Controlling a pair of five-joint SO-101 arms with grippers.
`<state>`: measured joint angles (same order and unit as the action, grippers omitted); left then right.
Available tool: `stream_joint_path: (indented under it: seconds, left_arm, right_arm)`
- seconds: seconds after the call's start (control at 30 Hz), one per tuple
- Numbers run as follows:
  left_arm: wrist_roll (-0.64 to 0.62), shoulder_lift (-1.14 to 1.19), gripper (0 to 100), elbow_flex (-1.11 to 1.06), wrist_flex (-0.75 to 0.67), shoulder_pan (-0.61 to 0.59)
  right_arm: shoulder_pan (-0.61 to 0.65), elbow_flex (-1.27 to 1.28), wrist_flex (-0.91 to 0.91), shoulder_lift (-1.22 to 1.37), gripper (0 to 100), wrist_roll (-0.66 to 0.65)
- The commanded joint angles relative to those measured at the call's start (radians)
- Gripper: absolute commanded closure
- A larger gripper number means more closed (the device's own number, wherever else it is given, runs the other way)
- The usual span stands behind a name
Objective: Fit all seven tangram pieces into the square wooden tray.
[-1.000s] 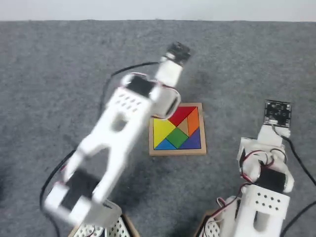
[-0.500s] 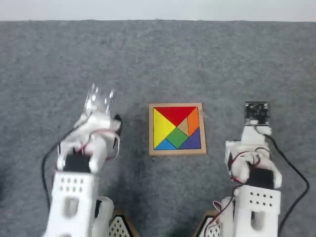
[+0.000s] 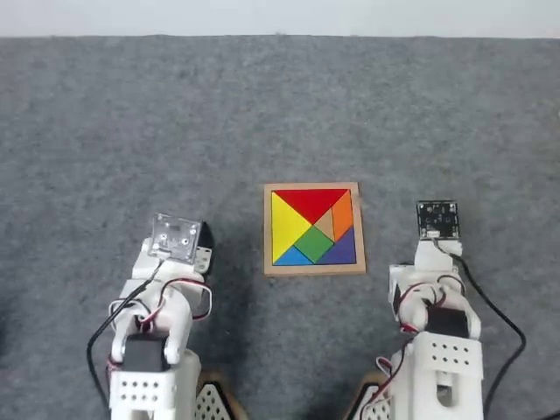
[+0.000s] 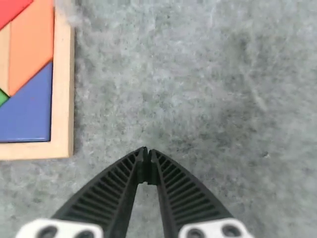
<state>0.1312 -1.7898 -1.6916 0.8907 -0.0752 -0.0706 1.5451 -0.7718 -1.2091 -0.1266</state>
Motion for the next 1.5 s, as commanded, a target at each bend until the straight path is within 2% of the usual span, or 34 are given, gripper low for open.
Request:
stream_joint_path:
  seconds: [0.0,0.2,0.47,0.73,0.97,1.47]
  left_arm:
    - [0.006,0.011,89,0.007,0.008,0.0]
    - [0.009,0.014,89,0.007,0.009,-0.003]
    - [0.011,0.015,89,0.007,0.009,-0.005]
    - [0.011,0.015,89,0.007,0.011,-0.002]
    - [0.011,0.015,89,0.007,0.011,-0.006]
    - [0.011,0.015,89,0.007,0.011,-0.006]
  right_arm:
    - [0.01,-0.003,0.056,-0.002,99.1,-0.009]
    - [0.01,-0.003,-0.001,-0.067,99.1,-0.032]
    - [0.008,0.12,-0.282,-0.636,99.2,-0.063]
    - [0.002,0.143,-0.268,-0.521,99.1,-0.127]
    - [0.004,0.141,-0.444,-0.522,99.1,-0.127]
    - [0.005,0.141,-0.444,-0.522,99.1,-0.127]
